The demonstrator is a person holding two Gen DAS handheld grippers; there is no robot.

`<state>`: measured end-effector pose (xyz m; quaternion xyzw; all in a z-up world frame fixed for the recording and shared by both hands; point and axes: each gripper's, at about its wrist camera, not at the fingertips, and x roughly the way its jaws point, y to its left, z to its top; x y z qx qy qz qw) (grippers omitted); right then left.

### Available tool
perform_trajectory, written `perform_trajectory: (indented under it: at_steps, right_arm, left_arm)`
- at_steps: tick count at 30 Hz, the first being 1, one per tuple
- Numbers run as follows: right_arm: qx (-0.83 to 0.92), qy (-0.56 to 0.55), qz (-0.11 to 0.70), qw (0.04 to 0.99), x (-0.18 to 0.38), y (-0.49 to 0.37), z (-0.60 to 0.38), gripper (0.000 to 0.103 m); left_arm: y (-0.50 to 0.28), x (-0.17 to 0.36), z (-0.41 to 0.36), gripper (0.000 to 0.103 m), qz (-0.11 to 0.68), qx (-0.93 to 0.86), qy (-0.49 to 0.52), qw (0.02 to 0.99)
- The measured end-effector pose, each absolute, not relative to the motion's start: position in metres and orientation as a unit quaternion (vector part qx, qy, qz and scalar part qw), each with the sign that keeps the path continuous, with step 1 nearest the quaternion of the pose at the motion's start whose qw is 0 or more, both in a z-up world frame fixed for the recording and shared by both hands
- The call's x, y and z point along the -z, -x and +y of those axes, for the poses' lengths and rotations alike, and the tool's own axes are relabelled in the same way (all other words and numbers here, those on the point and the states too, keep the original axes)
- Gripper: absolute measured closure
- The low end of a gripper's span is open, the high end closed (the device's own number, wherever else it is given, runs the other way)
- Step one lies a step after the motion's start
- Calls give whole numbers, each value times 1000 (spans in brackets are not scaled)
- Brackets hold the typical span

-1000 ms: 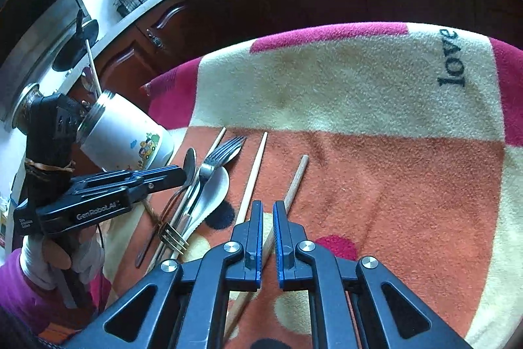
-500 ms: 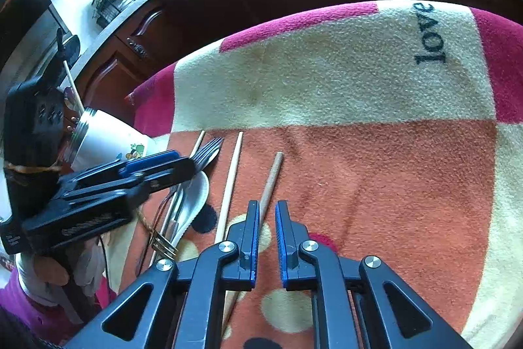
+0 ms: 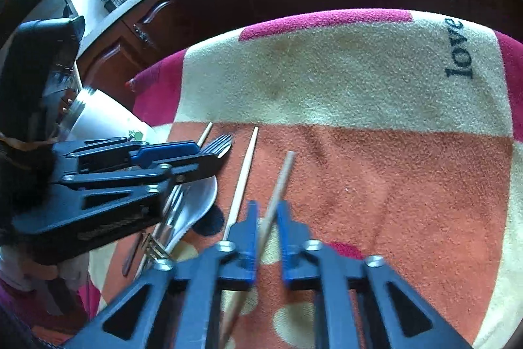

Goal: Organize utensils
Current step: 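Lift the fork with the left tool while the right tool lifts the chopstick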

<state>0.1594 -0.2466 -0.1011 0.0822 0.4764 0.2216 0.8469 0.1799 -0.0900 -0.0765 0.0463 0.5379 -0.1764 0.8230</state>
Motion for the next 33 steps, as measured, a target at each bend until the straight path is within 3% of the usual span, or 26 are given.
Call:
perform_trajectory:
  at_steps: [12, 33]
  right_arm:
    - [-210, -106, 441, 866, 68, -123, -280, 96]
    - [-214, -77, 412, 882, 29, -88, -259, 97]
  left_arm:
    - [-130, 58, -55, 83, 531, 269, 124, 794]
    - [-82, 4, -31, 83, 468, 289, 166, 818]
